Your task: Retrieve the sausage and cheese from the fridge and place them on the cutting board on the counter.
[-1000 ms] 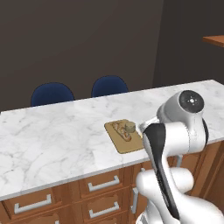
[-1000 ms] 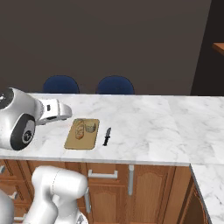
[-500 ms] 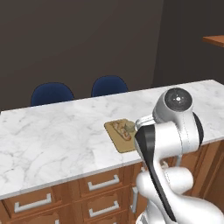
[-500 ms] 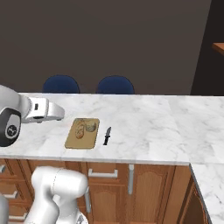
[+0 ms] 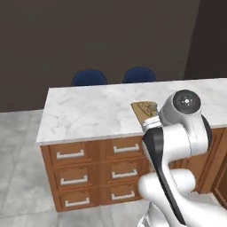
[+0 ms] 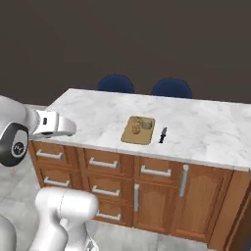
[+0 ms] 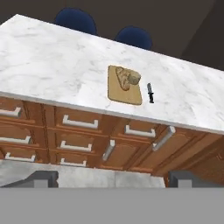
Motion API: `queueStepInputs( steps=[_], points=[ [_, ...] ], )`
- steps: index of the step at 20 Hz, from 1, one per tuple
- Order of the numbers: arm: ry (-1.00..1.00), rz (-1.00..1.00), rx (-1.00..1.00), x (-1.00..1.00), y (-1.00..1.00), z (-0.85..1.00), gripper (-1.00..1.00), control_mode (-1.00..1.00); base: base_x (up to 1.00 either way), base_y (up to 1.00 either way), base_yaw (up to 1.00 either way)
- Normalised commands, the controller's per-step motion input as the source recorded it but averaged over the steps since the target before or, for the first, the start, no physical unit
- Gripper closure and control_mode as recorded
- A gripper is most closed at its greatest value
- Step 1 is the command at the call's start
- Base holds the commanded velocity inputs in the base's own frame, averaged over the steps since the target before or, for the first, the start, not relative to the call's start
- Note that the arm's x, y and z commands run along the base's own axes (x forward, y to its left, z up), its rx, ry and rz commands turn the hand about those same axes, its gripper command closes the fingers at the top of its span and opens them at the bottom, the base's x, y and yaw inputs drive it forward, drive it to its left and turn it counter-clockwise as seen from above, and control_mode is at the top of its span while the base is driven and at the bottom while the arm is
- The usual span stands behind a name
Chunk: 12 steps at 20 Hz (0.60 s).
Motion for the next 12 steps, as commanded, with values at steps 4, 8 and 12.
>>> queueStepInputs(
  steps=[4,8,12],
  points=[
    [0.0,0.0,0.0,0.0,0.0,0.0,-1.0,1.0,-0.18,1.0,0.8],
    [0.0,0.0,0.0,0.0,0.0,0.0,-1.0,1.0,-0.01,1.0,0.72],
    [0.0,0.0,0.0,0.0,0.0,0.0,-1.0,1.0,0.67,1.0,0.49]
  ],
)
